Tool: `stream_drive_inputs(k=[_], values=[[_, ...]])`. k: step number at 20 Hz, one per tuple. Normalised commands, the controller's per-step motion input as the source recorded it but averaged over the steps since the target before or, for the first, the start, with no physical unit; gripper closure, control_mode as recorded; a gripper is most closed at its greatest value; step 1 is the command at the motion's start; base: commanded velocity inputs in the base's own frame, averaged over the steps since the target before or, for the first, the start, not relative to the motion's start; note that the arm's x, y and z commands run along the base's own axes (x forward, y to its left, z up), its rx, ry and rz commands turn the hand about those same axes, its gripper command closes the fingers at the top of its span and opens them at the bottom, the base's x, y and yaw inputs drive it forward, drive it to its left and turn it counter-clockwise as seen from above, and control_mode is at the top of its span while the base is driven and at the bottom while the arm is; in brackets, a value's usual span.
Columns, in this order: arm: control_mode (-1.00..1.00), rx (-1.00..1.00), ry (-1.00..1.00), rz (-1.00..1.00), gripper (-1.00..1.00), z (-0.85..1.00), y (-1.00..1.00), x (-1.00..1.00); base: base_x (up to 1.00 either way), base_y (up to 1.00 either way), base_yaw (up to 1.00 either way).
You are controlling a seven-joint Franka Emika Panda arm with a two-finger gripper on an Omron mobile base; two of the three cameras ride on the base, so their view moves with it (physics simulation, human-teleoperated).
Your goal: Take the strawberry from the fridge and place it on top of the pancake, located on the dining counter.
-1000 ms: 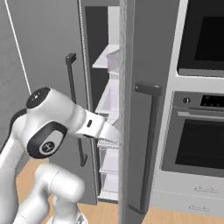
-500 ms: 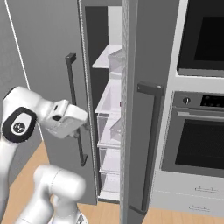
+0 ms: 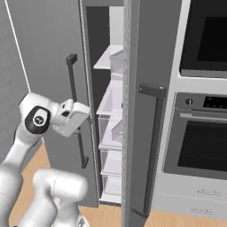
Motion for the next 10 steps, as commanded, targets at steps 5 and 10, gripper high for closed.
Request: stream_drive_inputs(k=[5, 10], values=[[-1.0, 0.0, 0.16, 0.02, -1.0, -0.58, -0.23, 0.68, 0.0, 0.0, 0.0], [-1.0, -0.02, 0.05, -0.03, -1.0, -0.32, -0.31, 0.08, 0.0, 0.0, 0.0]])
